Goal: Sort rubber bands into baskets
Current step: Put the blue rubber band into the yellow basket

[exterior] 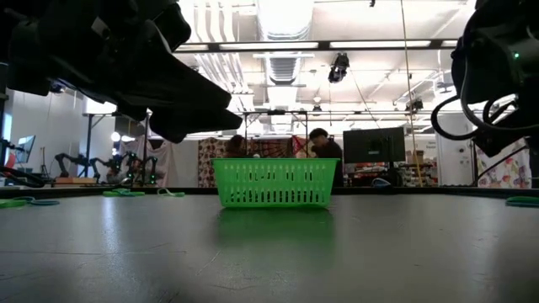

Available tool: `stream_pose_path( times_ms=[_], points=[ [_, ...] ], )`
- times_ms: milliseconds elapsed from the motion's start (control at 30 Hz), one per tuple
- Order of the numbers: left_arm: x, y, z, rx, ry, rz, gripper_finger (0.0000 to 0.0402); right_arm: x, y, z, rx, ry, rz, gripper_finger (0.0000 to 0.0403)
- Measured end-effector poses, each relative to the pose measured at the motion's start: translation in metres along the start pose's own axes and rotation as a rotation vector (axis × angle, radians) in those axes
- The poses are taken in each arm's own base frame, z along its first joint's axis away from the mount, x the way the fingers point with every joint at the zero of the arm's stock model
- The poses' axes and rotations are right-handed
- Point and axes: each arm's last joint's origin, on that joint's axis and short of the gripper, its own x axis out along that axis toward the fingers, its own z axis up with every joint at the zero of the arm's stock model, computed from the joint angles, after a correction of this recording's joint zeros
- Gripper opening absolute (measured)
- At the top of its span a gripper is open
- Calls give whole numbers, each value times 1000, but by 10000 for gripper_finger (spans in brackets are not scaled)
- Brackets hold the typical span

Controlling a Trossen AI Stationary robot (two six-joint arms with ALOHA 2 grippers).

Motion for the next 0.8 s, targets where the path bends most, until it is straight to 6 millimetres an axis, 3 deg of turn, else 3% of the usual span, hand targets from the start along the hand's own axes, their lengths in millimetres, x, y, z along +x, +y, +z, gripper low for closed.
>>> stream_pose_path(
  times_ms=[367, 800],
  points=[
    [0, 0, 0, -19, 0, 0, 209, -3, 9, 5, -68, -36, 98, 156],
    [0, 0, 0, -16, 2, 1, 209, -7, 16, 8, -150, -74, 161, 31]
  ],
)
